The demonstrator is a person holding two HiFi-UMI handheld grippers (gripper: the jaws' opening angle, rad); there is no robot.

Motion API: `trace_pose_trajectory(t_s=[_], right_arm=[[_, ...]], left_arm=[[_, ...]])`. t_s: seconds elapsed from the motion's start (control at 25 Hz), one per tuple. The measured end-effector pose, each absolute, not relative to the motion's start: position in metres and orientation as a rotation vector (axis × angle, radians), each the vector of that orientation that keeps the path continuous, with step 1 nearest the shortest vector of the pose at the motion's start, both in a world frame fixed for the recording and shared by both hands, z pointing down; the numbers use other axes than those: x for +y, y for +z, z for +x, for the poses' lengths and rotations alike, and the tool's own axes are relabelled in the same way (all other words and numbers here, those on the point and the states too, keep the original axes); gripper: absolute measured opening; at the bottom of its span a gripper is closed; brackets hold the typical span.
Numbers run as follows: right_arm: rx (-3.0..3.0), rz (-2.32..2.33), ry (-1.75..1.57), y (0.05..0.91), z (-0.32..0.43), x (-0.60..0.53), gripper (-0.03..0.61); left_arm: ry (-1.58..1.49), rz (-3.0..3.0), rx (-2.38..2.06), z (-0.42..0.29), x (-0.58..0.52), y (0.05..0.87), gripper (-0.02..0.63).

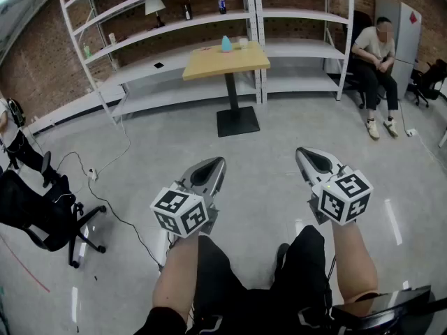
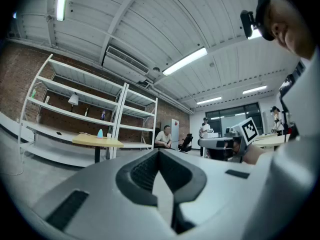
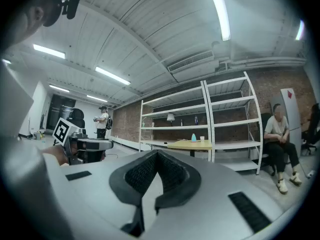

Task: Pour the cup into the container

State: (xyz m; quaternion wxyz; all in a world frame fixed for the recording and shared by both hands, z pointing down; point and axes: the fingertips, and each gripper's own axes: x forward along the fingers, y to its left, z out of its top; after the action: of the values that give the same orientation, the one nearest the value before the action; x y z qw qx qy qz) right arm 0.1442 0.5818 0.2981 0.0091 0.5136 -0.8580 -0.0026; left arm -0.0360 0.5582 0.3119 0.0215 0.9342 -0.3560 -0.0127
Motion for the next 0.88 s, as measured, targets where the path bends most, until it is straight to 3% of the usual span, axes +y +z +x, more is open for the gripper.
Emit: trace_pose_trajectory(t_s=[0.88], right_arm=[[-2.703,1.584,0.022,0.301,0.147,0.587,-0.006]], left_arm=[[-0.030,2.900,-1.083,-0.023,0.568,0.317,0.002]])
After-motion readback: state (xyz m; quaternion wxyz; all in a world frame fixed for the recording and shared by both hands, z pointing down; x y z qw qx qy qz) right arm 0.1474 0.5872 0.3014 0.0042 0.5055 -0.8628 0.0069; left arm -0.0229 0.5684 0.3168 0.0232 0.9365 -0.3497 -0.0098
